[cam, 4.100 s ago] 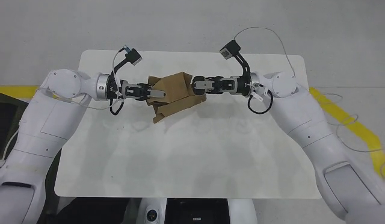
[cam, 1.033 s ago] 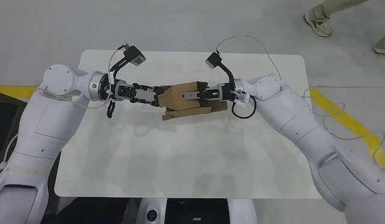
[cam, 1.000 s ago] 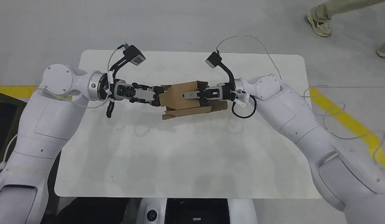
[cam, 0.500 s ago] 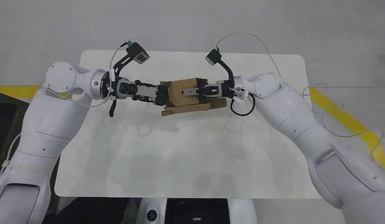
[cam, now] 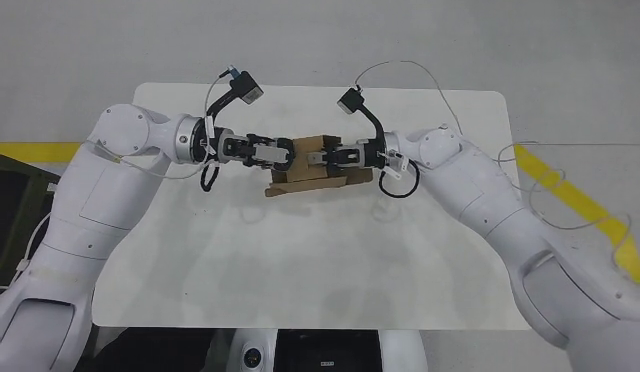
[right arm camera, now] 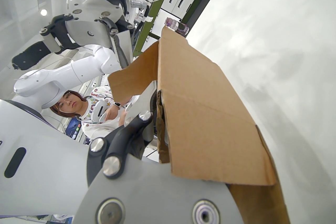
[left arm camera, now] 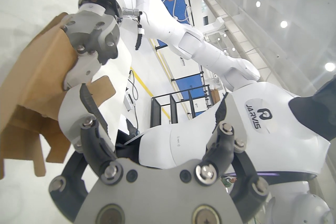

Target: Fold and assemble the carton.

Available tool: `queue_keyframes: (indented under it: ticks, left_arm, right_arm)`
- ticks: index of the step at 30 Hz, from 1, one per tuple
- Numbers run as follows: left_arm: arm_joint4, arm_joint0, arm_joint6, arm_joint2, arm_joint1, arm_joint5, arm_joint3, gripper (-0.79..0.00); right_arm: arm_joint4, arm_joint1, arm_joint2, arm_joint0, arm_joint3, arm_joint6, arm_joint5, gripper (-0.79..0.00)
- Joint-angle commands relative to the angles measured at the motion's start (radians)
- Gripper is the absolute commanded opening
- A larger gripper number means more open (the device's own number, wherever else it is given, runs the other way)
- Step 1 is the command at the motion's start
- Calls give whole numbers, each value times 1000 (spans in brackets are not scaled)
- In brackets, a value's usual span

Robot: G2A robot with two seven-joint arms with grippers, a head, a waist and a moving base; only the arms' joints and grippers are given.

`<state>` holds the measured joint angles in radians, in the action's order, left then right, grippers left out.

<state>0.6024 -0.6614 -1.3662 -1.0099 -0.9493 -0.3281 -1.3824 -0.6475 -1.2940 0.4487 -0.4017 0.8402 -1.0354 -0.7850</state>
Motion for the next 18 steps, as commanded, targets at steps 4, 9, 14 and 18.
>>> queue_keyframes:
  ticks: [4,9,14,18]
  left_arm:
    - [-31,-4,15,4,-3,-10,0,0]
    - [-46,-6,12,3,-5,-18,-9,0]
    - [-52,-12,6,-4,-4,-19,-17,0]
    - [-22,-1,56,-66,2,-31,12,0]
  right_arm:
    - [13,2,-19,-15,17,21,-21,-785]
    - [13,-11,-40,-14,12,39,-39,-785]
    - [-3,-57,-66,5,-53,59,-59,-785]
    - [-32,-107,-80,20,-149,71,-70,-785]
